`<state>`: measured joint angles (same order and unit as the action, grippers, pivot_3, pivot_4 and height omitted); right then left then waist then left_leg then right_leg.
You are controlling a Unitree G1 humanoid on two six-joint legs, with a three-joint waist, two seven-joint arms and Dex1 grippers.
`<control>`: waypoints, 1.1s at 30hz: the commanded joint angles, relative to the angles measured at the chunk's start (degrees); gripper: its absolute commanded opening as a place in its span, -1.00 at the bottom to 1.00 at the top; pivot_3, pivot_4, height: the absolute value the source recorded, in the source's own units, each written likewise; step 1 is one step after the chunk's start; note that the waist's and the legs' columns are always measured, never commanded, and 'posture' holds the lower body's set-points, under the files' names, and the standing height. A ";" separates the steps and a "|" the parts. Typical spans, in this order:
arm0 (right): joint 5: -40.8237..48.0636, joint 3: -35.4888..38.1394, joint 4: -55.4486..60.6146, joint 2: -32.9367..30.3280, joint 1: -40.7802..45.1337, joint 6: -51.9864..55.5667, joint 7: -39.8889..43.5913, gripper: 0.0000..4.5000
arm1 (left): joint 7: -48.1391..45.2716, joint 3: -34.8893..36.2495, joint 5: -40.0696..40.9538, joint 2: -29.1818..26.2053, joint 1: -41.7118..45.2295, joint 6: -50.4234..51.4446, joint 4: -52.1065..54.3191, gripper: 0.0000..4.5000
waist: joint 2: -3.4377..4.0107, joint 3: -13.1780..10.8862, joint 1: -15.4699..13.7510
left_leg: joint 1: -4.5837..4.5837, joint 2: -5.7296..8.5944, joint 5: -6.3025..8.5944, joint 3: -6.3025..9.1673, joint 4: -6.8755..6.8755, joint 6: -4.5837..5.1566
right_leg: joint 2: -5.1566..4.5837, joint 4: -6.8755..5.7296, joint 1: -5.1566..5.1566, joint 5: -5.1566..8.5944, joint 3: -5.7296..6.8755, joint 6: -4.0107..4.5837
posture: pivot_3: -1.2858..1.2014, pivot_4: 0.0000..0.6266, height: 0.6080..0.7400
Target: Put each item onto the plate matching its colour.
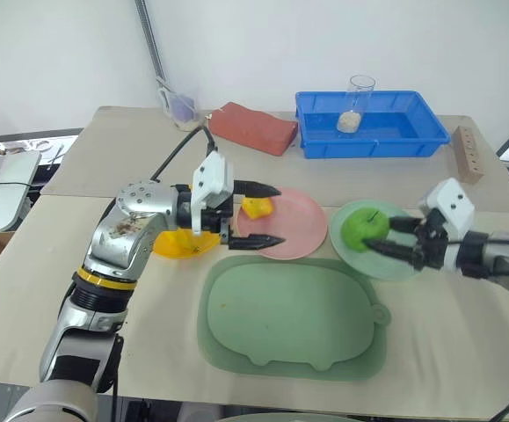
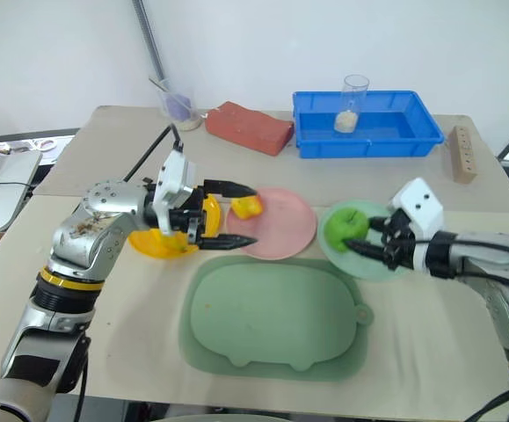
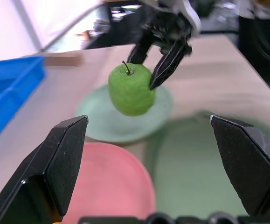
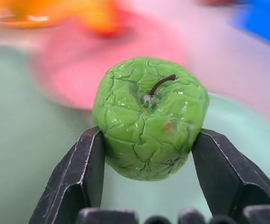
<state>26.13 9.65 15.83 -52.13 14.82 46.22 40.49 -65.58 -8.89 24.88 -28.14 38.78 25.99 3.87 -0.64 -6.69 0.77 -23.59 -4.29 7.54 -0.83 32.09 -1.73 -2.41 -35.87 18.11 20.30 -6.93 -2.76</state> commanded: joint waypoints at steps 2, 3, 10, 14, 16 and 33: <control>-5.13 -2.11 -5.36 2.35 3.63 -1.91 -4.45 0.11 | 1.37 -0.36 0.26 0.66 0.28 1.35 1.72 1.00 | 0.13 0.02 -0.02 | -0.06 0.00 -0.01 0.03 0.00 0.00 | 0.02 -0.04 0.06 -0.01 -0.01 0.01 | 0.03 -0.52 1.00; -5.46 -2.58 -6.50 2.86 4.24 -2.03 -4.36 0.11 | 1.35 -0.51 0.36 0.63 -0.06 1.41 2.13 1.00 | 0.15 0.01 -0.03 | -0.05 0.00 -0.01 0.02 0.00 0.00 | 0.02 -0.04 0.05 -0.01 -0.01 0.01 | 0.03 -0.52 1.00; -5.56 -2.39 -9.36 3.64 5.42 -1.95 -2.63 0.82 | 1.05 -0.41 0.54 0.12 -1.06 1.72 2.89 1.00 | 0.20 0.03 -0.16 | -0.05 0.01 -0.01 0.02 0.08 -0.01 | 0.02 -0.07 0.00 -0.01 -0.01 0.01 | 0.03 -0.52 1.00; -4.08 0.07 -7.11 2.38 3.58 -1.80 -0.51 0.99 | 1.51 0.15 0.49 -0.46 -1.66 1.85 2.92 1.00 | 0.22 0.04 -0.19 | -0.09 0.01 -0.01 0.02 0.10 -0.02 | 0.02 -0.05 0.00 -0.01 -0.01 0.01 | 0.03 -0.52 1.00; -2.75 1.86 -5.70 1.38 2.16 -1.36 1.18 0.99 | 2.09 0.81 0.59 -0.84 -2.17 2.21 2.70 1.00 | 0.22 0.04 -0.18 | -0.10 0.01 -0.01 0.02 0.10 -0.02 | 0.02 -0.06 0.00 -0.01 0.00 0.00 | 0.03 -0.52 1.00; -10.23 20.14 -14.20 10.68 -0.12 -18.79 -18.74 0.99 | 47.00 32.75 -10.48 -7.24 -4.30 -10.82 -29.31 1.00 | 0.28 0.12 0.17 | 0.15 0.02 -0.01 0.04 -0.09 -0.01 | 0.00 -0.07 -0.01 -0.01 -0.04 0.00 | 0.03 -0.52 1.00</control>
<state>18.99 29.53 2.74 -41.25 14.40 32.30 25.03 -21.36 21.55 15.20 -34.78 35.09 18.51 -23.79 -0.36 -6.57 0.94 -23.40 -4.27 7.53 -0.83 31.98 -1.76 -2.44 -35.95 18.14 20.29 -7.00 -2.75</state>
